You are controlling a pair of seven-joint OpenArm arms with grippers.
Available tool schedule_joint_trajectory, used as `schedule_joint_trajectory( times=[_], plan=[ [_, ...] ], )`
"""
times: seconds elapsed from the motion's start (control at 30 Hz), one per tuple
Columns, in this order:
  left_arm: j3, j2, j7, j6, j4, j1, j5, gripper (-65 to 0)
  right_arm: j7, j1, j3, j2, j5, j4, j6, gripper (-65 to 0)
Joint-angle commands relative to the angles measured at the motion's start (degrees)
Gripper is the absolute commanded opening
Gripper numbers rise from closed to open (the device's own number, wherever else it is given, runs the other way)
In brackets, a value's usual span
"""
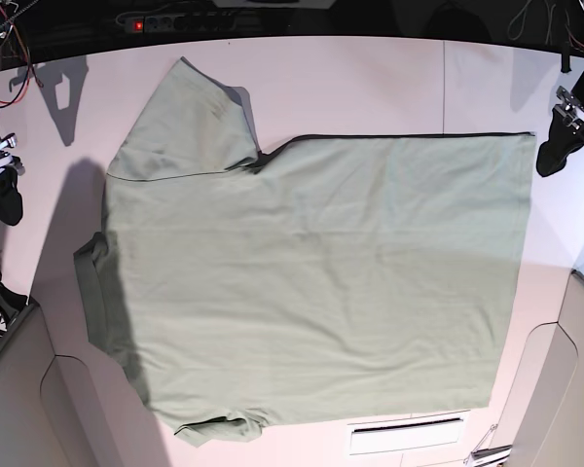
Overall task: Fold the T-shirt properly
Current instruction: 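Move the right gripper to the shirt's shoulder corner and grasp it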
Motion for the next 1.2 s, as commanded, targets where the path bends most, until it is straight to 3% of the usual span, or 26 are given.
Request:
schedule_joint_trajectory(
  times=[0.0, 0.03, 0.1, 0.13, 0.17, 0.3, 0.37, 0.5, 0.83, 1.17],
  plan=[
    [-0.4, -1.1, -1.0, -0.6, 0.7, 0.1, -1.5, -65.0, 1.3, 0.4, 0.5, 1.1, 0.6, 0.9, 0.6, -65.0],
    [-0.4, -1.1, -1.0, -0.6, 0.7, 0.1, -1.5, -65.0, 1.3, 0.4, 0.5, 1.1, -0.2, 0.9, 0.5, -60.0],
    [-0.4, -1.1, -1.0, -0.6, 0.7, 0.1, -1.5, -65.0, 1.3, 0.4, 0.5, 1.1, -1.7, 0.9, 0.4, -38.7],
    [-0.4, -1.1, -1.1, -0.6, 0.7, 0.1, -1.5, -65.0, 1.3, 0.4, 0.5, 1.1, -2.1, 0.9, 0.4, -33.0],
    [-0.4, -1.1, -1.1, -0.6, 0.7, 0.1, -1.5, -65.0, 1.3, 0.4, 0.5, 1.0, -2.5, 0.9, 0.4, -32.0],
    [-0.4, -1.1, -1.3, -0.6, 0.7, 0.1, -1.5, -65.0, 1.3, 0.5, 0.5, -0.6, -2.6, 0.9, 0.1, -32.1],
    [-0.4, -1.1, -1.3, -0.6, 0.7, 0.1, -1.5, -65.0, 1.0, 0.6, 0.4, -1.9, -2.6, 0.8, -1.6, -32.1],
    [-0.4, -1.1, -1.3, -0.6, 0.7, 0.1, -1.5, -65.0, -3.5, 3.0, -0.6, -3.8, -0.9, -1.5, -2.6, -32.1],
    [-0.4, -1.1, -1.3, -0.6, 0.8, 0.1, -1.5, -65.0, -7.0, 12.4, -8.3, -3.5, -0.3, -17.2, -2.5, -32.3],
    [-0.4, -1.1, -1.2, -0.6, 0.8, 0.1, -1.5, -65.0, -9.3, 13.9, -14.9, -3.7, -0.7, -19.0, -2.4, -32.3]
  ],
)
